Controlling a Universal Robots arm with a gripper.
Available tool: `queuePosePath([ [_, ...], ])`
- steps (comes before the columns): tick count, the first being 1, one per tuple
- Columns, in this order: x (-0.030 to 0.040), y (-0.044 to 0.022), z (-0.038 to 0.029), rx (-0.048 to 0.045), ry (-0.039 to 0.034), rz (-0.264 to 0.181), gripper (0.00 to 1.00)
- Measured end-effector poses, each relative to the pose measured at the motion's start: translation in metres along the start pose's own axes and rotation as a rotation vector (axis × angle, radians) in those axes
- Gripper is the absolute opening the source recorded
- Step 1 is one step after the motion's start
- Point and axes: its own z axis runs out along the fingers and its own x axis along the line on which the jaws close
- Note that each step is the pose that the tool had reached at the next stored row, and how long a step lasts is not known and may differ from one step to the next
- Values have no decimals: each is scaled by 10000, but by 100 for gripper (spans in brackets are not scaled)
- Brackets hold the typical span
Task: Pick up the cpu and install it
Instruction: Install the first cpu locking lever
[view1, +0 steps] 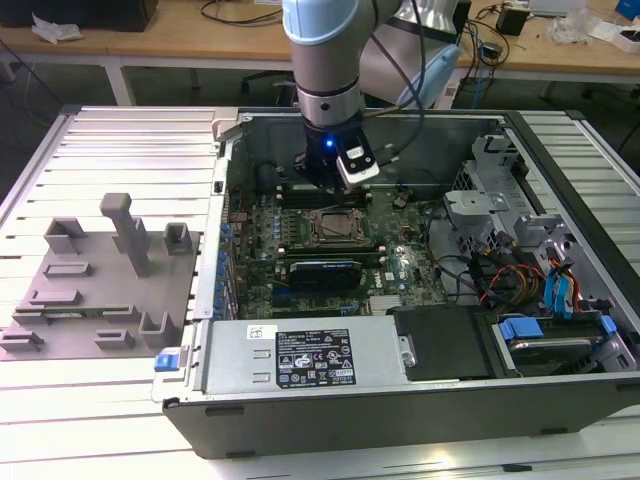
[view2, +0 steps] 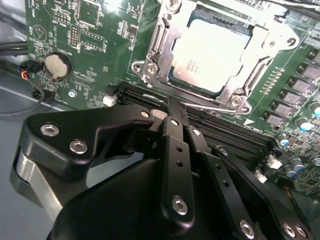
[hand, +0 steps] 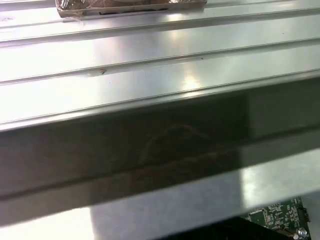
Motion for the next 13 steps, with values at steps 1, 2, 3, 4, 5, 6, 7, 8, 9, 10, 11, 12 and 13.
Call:
queuePosePath([
  [1, 12, -2, 1, -3, -9, -1, 11],
  [2, 25, -4, 2, -4, -15, -1, 11],
  [3, 31, -7, 5, -2, -17, -2, 11],
  [4, 33, -8, 11, -2, -20, -2, 11],
  [5, 34, -9, 18, -3, -27, 0, 11],
  [6, 35, -9, 24, -3, -34, 7, 11],
  [7, 37, -11, 33, -5, -48, 18, 11],
  [8, 37, -11, 33, -3, -50, 20, 11],
  [9, 37, -11, 33, -3, -51, 20, 11],
  [10, 37, -10, 34, -4, -52, 21, 11],
  [11, 39, -6, 37, -6, -56, 28, 11],
  [12, 41, 5, 39, -3, -60, 44, 11],
  [13, 44, 9, 41, -1, -66, 56, 11],
])
